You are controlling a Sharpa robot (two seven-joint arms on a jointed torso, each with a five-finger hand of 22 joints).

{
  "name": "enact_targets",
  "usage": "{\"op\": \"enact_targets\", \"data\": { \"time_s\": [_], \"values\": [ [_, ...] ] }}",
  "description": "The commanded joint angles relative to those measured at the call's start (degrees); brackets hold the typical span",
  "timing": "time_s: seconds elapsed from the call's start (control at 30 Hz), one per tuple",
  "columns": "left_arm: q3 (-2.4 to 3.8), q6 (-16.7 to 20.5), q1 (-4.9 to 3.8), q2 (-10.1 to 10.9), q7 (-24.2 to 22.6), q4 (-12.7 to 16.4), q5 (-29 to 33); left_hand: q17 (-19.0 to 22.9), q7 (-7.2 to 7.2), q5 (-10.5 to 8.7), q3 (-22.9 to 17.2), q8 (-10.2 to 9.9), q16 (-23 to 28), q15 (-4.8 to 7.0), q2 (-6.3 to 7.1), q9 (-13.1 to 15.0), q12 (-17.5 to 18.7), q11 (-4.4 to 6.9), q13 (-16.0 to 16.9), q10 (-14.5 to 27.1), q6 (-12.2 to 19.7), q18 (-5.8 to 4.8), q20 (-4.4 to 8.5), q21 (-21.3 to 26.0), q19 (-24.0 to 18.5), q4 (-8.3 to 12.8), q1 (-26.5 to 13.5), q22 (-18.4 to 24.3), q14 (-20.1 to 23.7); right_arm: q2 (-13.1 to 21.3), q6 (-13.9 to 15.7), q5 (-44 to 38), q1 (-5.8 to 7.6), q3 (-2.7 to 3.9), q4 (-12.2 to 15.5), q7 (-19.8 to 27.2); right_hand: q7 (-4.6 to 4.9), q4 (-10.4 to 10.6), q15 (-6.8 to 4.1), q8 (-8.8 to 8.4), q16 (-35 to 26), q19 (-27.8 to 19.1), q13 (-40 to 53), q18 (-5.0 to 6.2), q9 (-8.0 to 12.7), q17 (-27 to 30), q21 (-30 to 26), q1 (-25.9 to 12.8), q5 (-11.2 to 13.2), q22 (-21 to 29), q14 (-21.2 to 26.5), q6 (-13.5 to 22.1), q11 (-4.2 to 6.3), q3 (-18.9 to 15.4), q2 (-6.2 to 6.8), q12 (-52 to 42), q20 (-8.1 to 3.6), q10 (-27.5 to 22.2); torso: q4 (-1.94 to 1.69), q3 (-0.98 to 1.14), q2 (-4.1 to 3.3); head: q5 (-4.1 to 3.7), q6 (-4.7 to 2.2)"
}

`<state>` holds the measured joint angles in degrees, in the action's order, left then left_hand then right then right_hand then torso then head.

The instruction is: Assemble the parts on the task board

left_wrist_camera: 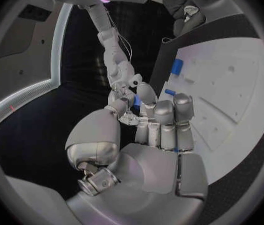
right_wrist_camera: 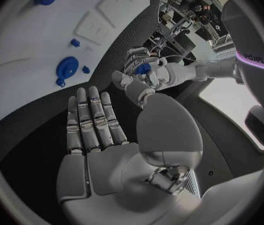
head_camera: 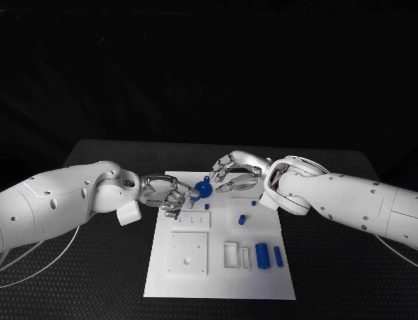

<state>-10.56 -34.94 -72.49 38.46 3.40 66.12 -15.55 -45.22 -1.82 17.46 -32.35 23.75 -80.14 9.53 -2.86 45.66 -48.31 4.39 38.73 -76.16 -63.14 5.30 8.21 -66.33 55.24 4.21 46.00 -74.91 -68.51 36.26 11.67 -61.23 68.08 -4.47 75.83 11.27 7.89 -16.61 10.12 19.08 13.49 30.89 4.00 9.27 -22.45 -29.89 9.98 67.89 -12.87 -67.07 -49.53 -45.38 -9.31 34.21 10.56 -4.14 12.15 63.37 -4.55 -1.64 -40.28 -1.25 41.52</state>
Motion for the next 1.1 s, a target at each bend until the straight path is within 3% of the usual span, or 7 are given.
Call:
{"op": "enact_targets", "data": {
  "time_s": [0.03, 0.53, 1.1],
  "values": [
    [0.04, -4.3, -0.01, 0.0, -2.2, -0.2, 2.3, -0.1, 0.04, -0.09, -11.5, -0.3, -0.3, 0.86, -0.35, 0.1, -0.3, -0.04, 0.1, 0.5, 0.2, -0.44, 6.33, 0.4, -0.5, 11.7, 0.2, -0.8, 0.0, 0.3, -0.8, -0.2, -0.24, -0.05, 1.6, 3.0, -0.15, 0.0, 0.02, -0.07, -0.2, -0.4, 0.0, -0.80, 0.1, 0.0, -0.3, 0.7, 0.2, -0.1, 0.4, 0.3, 0.01, -0.5, -0.08, 0.3, -0.05, -0.3, 0.00, -0.02, 0.02, 0.16, -0.18],
    [0.04, -3.6, 0.00, 0.1, -1.4, -0.5, 2.2, -0.1, 0.04, -0.09, -11.5, -0.4, -0.3, 0.87, -0.33, 0.2, -0.4, -0.03, 0.1, 0.6, 0.2, -0.50, 6.30, 0.4, -0.7, 11.7, 0.2, -0.8, 0.2, 0.9, -1.5, 1.5, -0.74, -0.20, 5.3, 3.9, -0.39, 0.0, 0.27, 0.11, 0.1, -0.2, 0.1, -1.04, 0.0, -0.4, -1.4, -0.5, -0.9, -1.1, 0.8, 0.9, -0.30, -3.8, -0.45, 0.1, -0.19, -0.6, 0.04, 0.04, -0.02, 0.38, -0.26],
    [0.03, -2.9, 0.00, 0.1, -1.4, -0.3, 1.1, -0.2, 0.06, 0.01, -11.5, -0.5, -0.4, 0.91, -0.33, 0.4, -0.4, 0.00, 0.2, 0.7, 0.1, -0.54, 6.29, 0.4, -0.8, 11.7, 0.3, -0.8, 0.3, 0.6, -2.4, 3.2, -0.77, -0.21, 5.9, 4.5, 0.51, 0.5, 0.27, 0.70, 0.5, 0.8, 0.2, -1.12, 0.1, -0.7, -3.2, -3.8, -1.1, -2.2, 0.9, 0.3, -0.21, -6.7, -3.69, 0.0, -0.36, -0.3, 0.08, 0.02, -0.03, 0.50, -0.19]
  ]
}}
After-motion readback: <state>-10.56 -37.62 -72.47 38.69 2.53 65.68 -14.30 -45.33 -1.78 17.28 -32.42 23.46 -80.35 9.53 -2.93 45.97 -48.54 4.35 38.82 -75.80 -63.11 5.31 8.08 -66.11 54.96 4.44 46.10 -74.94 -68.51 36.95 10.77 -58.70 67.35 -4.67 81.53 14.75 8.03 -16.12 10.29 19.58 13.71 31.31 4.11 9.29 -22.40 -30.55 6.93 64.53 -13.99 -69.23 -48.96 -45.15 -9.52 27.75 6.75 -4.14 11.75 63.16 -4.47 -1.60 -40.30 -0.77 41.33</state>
